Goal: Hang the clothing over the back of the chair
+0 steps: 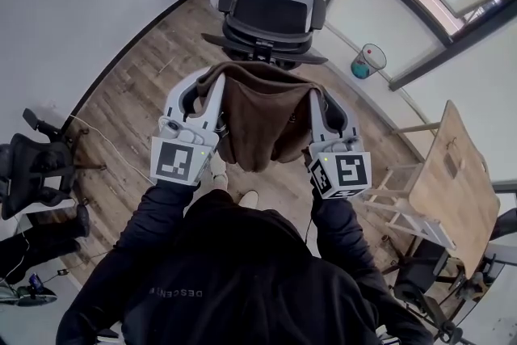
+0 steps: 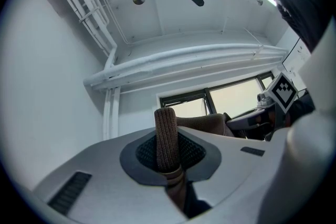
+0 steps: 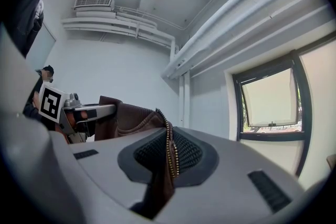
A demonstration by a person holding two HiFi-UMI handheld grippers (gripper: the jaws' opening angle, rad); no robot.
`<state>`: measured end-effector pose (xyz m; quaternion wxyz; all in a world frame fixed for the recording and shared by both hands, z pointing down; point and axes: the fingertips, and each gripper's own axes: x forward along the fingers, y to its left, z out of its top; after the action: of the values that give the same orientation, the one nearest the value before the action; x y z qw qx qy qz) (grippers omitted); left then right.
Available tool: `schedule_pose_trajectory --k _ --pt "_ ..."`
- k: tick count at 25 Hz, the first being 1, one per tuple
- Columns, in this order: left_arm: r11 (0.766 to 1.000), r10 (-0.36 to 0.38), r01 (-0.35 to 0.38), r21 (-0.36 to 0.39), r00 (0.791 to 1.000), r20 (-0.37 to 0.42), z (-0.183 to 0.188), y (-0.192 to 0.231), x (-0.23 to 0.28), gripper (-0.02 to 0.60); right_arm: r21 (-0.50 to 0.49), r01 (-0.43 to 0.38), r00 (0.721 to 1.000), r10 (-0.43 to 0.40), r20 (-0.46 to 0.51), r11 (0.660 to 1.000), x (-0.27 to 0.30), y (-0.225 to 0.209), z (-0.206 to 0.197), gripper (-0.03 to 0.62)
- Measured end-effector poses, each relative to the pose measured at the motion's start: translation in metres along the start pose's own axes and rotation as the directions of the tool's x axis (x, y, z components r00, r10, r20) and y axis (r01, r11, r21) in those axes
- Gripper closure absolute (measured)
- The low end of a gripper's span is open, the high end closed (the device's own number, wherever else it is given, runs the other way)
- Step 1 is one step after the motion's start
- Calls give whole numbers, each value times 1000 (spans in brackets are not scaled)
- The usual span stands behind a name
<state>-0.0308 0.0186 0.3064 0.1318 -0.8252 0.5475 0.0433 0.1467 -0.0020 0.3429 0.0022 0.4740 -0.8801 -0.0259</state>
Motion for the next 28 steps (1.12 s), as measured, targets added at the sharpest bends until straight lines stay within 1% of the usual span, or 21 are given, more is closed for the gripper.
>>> schedule_pose_trajectory --k 6,15,18,22,25,28 --pt "1000 -18 18 -20 1000 4 -7 17 29 532 -15 21 1000 -22 -6 1000 24 -9 4 550" --pt "997 -72 73 -19 996 48 -5 55 78 532 -36 79 997 -78 19 996 76 -26 18 549" --pt "996 -90 91 -10 994 61 -4 69 96 532 -41 108 994 -107 27 993 93 -32 24 549" --pt "993 -115 117 -16 990 88 -3 88 117 532 -54 141 990 -139 39 989 116 -38 32 549" --pt "990 -139 140 -1 985 102 -4 100 132 532 -71 175 984 -172 45 982 133 -44 36 549" --pt "987 -157 160 -19 981 113 -8 111 145 532 -77 213 977 -210 42 974 147 -49 37 549"
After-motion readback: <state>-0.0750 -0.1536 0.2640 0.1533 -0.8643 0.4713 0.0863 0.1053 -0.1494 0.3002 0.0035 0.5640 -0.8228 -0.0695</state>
